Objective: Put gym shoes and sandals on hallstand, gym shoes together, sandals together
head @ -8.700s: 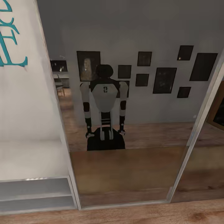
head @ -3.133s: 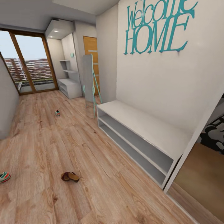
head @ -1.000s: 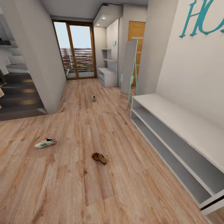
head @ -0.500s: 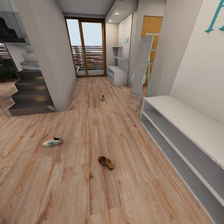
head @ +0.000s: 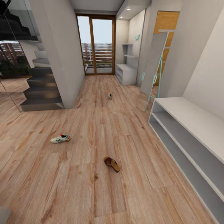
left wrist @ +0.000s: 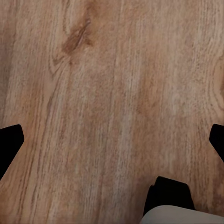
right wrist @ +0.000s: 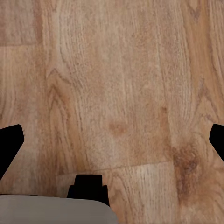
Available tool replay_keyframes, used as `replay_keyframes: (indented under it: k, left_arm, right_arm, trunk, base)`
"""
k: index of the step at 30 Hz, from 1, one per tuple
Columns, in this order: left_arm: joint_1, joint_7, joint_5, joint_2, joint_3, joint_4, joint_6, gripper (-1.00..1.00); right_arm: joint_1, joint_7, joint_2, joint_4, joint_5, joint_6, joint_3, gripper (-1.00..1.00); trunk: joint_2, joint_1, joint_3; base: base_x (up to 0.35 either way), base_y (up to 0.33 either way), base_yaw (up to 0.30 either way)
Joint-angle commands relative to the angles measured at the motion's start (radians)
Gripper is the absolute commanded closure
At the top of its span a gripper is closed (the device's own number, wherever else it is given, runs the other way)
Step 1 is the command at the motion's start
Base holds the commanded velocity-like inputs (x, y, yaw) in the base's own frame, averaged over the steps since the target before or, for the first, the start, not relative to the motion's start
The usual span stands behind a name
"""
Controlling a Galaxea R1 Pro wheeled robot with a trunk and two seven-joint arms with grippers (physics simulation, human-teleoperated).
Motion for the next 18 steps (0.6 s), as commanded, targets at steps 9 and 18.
replay_keyframes:
  k: [9,18]
  left_arm:
    - [-0.001,0.004,-0.002,0.000,-0.001,0.001,-0.004,-1.00]
    - [-0.001,0.004,-0.001,0.000,-0.001,0.001,-0.004,-1.00]
  right_arm:
    - [0.000,-0.001,-0.001,0.001,0.066,-0.003,0.002,-1.00]
    - [0.000,-0.001,-0.001,0.002,0.113,-0.003,0.000,-1.00]
  trunk:
    - [0.000,0.000,-0.003]
    - [0.000,0.000,-0.003]
  base:
    - [0.003,0.000,0.037]
    - [0.000,0.000,0.003]
